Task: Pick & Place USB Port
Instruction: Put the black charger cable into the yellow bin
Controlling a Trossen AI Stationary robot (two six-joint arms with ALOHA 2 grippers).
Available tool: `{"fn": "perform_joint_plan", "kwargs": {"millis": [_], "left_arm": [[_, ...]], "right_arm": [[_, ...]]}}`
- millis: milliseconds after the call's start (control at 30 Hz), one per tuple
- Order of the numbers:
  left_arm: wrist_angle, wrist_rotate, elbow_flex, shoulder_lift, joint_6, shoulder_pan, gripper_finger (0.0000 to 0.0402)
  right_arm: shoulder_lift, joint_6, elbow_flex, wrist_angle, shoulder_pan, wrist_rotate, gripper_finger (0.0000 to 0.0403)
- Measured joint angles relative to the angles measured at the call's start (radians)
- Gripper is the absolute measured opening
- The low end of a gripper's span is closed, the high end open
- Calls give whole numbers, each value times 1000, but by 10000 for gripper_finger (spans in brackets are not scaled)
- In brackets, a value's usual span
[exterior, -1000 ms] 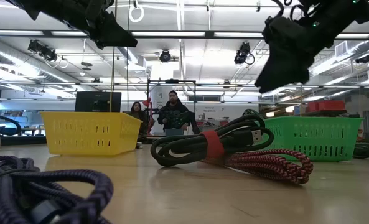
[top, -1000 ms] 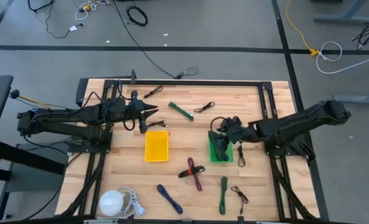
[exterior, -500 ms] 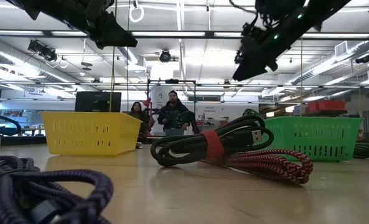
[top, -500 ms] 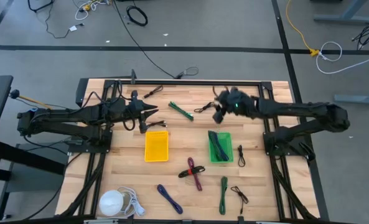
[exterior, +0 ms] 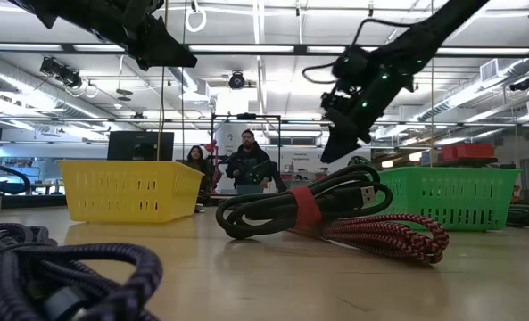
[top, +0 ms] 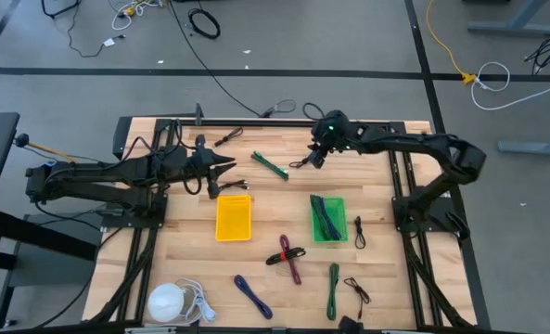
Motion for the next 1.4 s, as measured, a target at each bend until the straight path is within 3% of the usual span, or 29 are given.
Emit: {"fn": "perform_joint_plan", "kwargs": {"millis": [367, 767, 967, 1400], "left_arm": [[-1, 0, 0, 0, -26, 0, 69], [-2, 0, 0, 0, -21, 0, 69], [-2, 18, 0, 0, -23, 0, 69], [-5, 34, 0, 0, -26, -1, 69]], "right_arm": [[175, -171, 198, -157, 46, -13, 148], [226, -217, 200, -231, 109, 111, 206], [230, -226, 200, -218, 135, 113, 232], [283, -230, 199, -191, 149, 138, 231]]}}
